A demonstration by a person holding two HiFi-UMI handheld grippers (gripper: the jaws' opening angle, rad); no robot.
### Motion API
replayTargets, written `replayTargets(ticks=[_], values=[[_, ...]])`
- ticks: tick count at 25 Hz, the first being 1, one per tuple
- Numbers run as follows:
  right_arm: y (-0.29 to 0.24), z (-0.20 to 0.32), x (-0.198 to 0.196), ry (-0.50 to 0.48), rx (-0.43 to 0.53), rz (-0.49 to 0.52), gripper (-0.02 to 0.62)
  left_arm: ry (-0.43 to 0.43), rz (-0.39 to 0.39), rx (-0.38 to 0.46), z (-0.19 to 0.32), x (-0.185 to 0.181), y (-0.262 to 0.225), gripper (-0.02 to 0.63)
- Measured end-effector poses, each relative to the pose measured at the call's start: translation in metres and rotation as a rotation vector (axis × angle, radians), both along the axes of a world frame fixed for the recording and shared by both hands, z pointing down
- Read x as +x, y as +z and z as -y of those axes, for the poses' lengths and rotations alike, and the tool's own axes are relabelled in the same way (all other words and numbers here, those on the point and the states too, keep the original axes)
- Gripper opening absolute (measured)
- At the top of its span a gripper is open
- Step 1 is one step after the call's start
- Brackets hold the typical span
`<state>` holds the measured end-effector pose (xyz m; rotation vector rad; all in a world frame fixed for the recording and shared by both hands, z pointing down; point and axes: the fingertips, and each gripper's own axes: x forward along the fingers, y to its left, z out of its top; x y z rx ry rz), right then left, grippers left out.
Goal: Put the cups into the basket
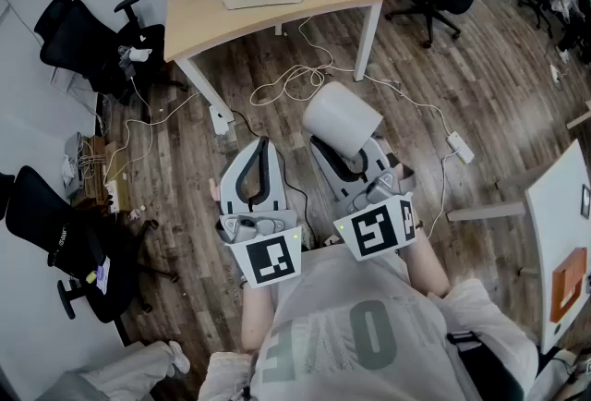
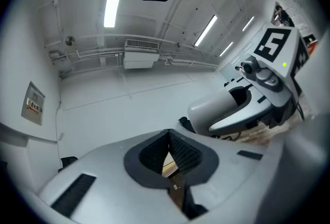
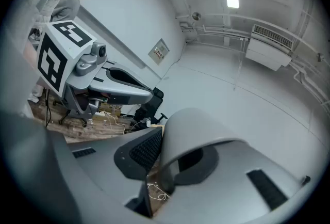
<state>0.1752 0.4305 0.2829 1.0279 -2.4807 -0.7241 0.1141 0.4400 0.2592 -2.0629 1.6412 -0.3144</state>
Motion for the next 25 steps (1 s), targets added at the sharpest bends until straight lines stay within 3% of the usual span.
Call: replayTargets(ticks=[9, 15, 25], values=[[0.009, 0.002, -0.003, -0.012, -0.020, -0.020, 0.060, 0.012, 0.039, 0.000, 0.006, 0.004, 0.004, 0.008], [0.013, 0.001, -0.012, -0.047, -0.053, -0.030, 0.058, 0.024, 0.006, -0.007, 0.011, -0.004, 0.008, 0.008], [0.018, 0.023, -0.064, -0.055, -0.090, -0.046, 0.060, 0.013, -0.019, -0.012, 0.036, -0.069, 0.014, 0.008]])
